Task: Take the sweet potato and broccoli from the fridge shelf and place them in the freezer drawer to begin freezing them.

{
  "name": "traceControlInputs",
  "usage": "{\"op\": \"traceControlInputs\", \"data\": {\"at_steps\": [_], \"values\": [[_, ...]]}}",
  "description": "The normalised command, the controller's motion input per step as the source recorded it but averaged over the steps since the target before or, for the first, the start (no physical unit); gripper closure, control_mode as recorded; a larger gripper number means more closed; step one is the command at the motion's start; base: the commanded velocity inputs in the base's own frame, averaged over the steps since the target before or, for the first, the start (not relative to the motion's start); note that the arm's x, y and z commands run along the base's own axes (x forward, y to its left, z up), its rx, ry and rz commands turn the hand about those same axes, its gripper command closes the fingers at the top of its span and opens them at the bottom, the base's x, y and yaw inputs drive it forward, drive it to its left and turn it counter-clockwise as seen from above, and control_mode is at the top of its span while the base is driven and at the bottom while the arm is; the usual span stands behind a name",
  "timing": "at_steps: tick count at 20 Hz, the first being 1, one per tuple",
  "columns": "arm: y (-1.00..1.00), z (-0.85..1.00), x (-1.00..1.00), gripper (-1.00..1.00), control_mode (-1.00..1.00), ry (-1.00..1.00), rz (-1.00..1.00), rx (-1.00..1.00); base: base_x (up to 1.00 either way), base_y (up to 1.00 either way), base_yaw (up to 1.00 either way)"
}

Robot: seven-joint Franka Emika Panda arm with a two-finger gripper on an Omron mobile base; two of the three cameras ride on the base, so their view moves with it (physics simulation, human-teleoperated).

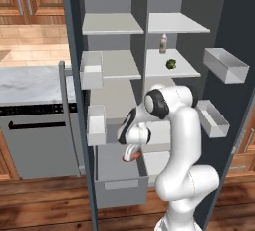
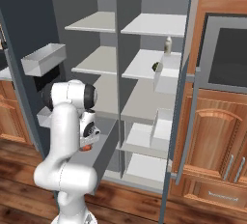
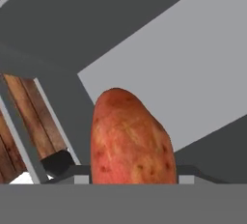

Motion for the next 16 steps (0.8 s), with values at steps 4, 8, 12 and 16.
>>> {"op": "traceControlInputs", "data": {"at_steps": [4,8,12,16], "values": [[0.12,-0.43,0.00,1.00,-1.00,0.01,0.04,0.00,0.00,0.00,0.00],[0.08,-0.40,0.10,1.00,-1.00,0.06,0.04,0.00,0.00,0.00,0.00],[0.20,-0.41,0.17,1.00,-1.00,0.10,0.03,0.00,0.00,0.00,0.00],[0.14,-0.38,0.20,1.00,-1.00,0.09,0.03,0.00,0.00,0.00,0.00]]}}
